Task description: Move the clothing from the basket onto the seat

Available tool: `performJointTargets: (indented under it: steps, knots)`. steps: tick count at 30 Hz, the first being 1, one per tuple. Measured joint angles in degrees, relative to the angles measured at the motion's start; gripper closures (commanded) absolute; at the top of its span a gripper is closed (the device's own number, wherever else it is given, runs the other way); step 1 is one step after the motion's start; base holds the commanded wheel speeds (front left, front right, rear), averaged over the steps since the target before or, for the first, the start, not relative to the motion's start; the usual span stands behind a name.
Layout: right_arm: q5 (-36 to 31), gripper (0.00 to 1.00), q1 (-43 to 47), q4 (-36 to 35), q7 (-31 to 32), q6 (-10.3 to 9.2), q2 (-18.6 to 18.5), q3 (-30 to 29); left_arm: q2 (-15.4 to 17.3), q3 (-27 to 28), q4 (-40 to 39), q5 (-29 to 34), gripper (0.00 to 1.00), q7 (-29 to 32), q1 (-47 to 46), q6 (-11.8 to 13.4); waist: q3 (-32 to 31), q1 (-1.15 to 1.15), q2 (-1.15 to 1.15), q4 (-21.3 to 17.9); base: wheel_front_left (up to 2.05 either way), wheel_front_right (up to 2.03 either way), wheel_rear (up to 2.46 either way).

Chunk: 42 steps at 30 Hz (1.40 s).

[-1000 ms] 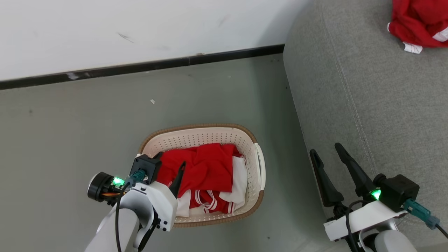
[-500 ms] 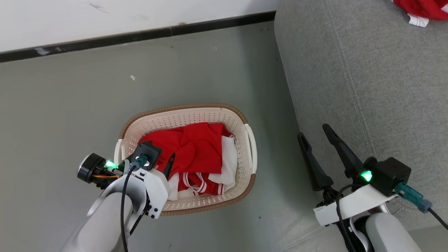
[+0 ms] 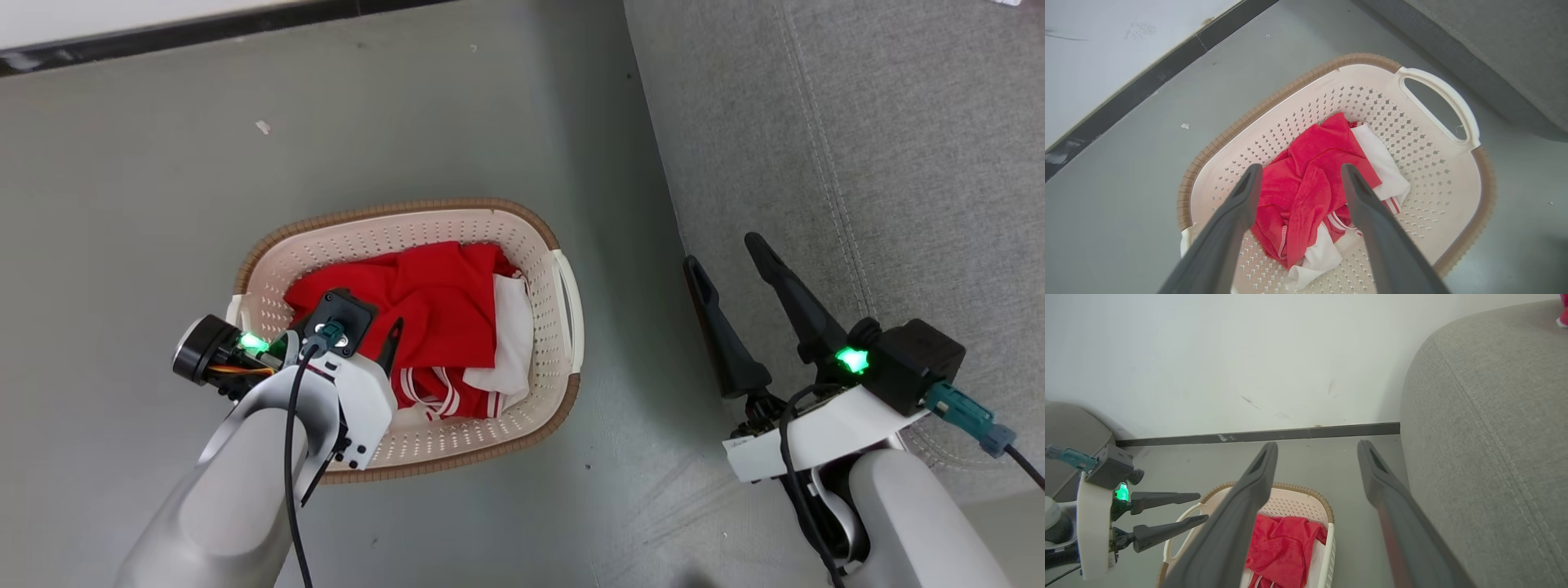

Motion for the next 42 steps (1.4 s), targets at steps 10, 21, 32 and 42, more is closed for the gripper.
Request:
performJointTargets:
  steps: [10,21,32,42]
  knots:
    - [0.1,0.00,-3.3,-0.3,0.0,0.00,0.0,0.0,-0.4,0.1,1.4,0.0,0.00,0.6,-2.1,0.5,4.0,0.00,0.00,-1.2,0.00,0.00,0.00]
    - [1.2,0.00,-5.4,-0.7,0.0,0.00,0.0,1.3,0.3,0.1,3.0,0.6,0.00,2.1,-5.1,0.5,8.1,0.00,0.00,-2.8,0.00,0.00,0.00]
    - [2.1,0.00,-7.5,-1.3,0.0,0.00,0.0,2.3,1.5,0.2,4.8,1.3,0.00,4.1,-7.2,0.9,11.5,0.00,0.00,-4.6,0.00,0.00,0.00]
    - [3.6,0.00,-8.7,-2.1,0.0,0.00,0.0,3.7,2.0,0.2,6.5,2.2,0.00,6.2,-9.0,2.4,14.6,0.00,0.00,-6.4,0.00,0.00,0.00]
